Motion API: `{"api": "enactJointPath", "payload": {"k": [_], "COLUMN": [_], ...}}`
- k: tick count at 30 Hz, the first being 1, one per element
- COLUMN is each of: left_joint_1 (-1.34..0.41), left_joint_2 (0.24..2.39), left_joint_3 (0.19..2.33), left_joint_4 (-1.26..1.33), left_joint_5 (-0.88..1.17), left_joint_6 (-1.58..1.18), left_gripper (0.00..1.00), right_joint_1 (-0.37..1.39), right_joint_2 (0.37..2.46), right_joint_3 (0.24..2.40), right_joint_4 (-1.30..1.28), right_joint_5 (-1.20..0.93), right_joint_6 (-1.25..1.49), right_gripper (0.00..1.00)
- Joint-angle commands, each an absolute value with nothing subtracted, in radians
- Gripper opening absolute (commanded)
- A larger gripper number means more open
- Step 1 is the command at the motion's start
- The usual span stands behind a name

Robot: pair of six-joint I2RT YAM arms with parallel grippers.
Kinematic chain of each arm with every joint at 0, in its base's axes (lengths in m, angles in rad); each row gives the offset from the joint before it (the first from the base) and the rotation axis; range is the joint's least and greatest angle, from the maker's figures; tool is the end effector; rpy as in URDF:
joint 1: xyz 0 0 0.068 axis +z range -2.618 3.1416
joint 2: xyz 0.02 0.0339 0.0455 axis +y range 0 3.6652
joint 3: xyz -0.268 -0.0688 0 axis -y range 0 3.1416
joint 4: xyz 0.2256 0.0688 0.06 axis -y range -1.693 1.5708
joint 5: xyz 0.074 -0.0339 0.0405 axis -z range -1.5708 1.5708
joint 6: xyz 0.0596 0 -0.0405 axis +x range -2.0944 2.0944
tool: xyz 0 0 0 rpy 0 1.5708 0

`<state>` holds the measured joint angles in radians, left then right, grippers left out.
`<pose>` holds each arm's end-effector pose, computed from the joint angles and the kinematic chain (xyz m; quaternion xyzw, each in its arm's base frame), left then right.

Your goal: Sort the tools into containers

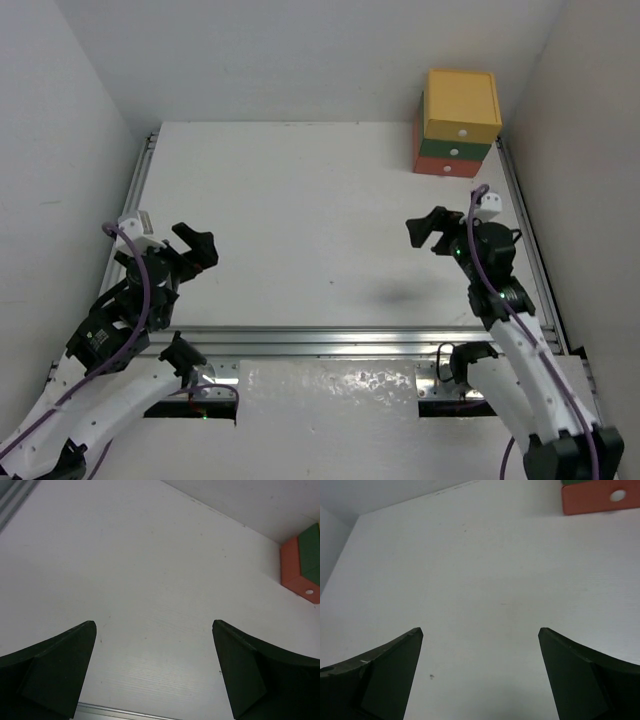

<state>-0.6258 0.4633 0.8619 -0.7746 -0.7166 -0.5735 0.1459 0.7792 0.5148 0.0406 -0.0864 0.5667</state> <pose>0.0841 -0.0125 0.3325 -0.1769 0.7792 -0.0579 0.5985 0.1900 0.0331 0.2712 0.1368 0.7693 0.2490 0.5722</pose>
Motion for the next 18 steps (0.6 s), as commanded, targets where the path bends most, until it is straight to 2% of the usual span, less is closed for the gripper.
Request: {"api": "enactJointPath", "payload": {"k": [1,8,12,18], "left_joint_1": [-0.603,-0.6,-0.6,-0.6], "left_joint_2": [0.479,0.506,0.451,0.365], "left_joint_3": [0.882,0.907,0.871,0.844], "left_joint_4": [-0.761,-0.798,-0.767,-0.729], "left_joint_5": [-0.761,-0.828,-0.818,-0.764], "left_joint_6": [-0.577,-0.56,-0.555,-0.537], "left_gripper": [1.0,1.0,1.0,1.0], "right_joint_1": [0.161,0.161,0.184,0.201], "right_joint_2": [0.626,0.416,0.361,0.344], "right_joint_3": [0.567,0.699,0.722,0.766], "right_joint_4": [-0.335,-0.691,-0.735,-0.773], "right_joint_5": [0.058,-0.018,-0.058,0.04], "right_joint_6": [0.394,0.282,0.291,0.273], "right_gripper": [0.99,0.99,0.99,0.99]}}
